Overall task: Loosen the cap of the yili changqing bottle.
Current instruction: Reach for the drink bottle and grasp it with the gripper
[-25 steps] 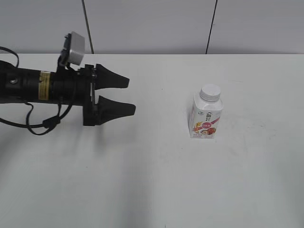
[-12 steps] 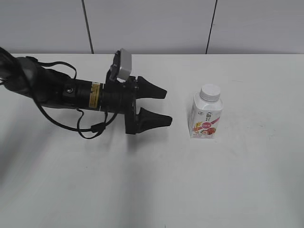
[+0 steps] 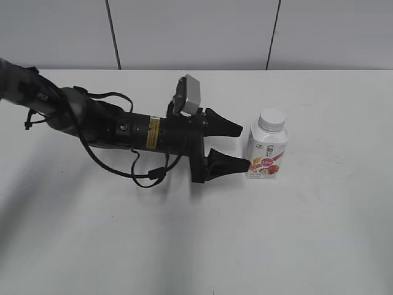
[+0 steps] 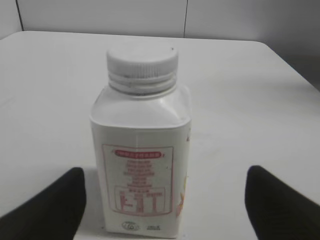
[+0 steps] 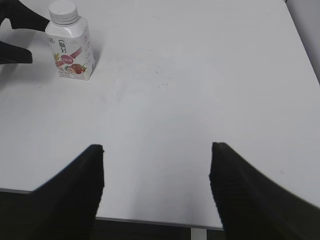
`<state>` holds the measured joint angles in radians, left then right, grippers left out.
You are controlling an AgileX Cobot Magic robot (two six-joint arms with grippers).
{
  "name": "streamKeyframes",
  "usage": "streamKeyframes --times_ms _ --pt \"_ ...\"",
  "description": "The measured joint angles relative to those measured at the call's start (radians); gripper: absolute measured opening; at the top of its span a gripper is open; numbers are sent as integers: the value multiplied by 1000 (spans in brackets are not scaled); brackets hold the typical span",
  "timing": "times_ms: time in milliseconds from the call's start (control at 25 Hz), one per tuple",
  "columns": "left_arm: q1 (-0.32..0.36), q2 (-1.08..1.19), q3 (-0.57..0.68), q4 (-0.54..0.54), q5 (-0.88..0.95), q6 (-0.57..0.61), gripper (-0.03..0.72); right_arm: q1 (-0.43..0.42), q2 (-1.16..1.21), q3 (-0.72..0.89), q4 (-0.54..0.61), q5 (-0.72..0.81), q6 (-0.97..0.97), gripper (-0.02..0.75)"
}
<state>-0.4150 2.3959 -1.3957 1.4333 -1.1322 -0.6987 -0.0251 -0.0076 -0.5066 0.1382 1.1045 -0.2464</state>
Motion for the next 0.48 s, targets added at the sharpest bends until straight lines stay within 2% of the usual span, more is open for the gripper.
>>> streamKeyframes --times_ms 480 --pt "-57 88 -121 -34 11 -20 587 0 0 0 0 0 0 527"
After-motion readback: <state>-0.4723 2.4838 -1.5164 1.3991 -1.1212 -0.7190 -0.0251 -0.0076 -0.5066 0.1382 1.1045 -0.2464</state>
